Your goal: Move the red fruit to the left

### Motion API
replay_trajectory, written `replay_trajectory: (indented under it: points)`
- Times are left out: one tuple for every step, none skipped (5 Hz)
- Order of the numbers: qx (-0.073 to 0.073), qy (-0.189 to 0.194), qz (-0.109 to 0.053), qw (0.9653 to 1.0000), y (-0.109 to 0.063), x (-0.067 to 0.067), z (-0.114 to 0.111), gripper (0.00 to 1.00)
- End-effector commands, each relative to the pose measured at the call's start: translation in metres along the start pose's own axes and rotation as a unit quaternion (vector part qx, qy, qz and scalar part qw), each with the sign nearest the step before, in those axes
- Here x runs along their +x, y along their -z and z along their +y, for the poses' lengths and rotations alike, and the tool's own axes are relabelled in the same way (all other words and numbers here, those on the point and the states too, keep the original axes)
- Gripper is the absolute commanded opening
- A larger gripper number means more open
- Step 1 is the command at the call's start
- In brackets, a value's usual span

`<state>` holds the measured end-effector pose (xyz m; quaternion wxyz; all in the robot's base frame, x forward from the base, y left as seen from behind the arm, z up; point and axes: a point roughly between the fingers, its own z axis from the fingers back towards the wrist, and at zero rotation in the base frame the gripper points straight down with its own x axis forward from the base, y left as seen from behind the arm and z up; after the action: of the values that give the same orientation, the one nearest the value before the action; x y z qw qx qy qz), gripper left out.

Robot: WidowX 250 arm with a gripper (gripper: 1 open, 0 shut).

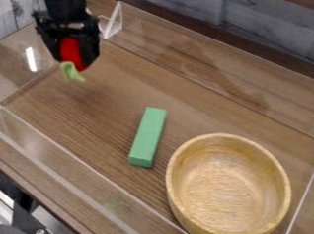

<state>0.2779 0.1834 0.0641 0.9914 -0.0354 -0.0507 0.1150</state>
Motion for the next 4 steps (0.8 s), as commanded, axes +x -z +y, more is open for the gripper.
replay_trajectory:
  points:
    - [0.009,0.022,-0.029,0.9993,-0.009,0.018,0.014,0.0]
    - [0.008,0.016,-0.026,0.9995,0.006,0.017,0.021,0.0]
    - [0.006,0.008,-0.025,0.9996,0.019,0.015,0.028,0.0]
    - [0.003,-0.002,-0.024,0.9997,0.017,0.015,0.023,0.0]
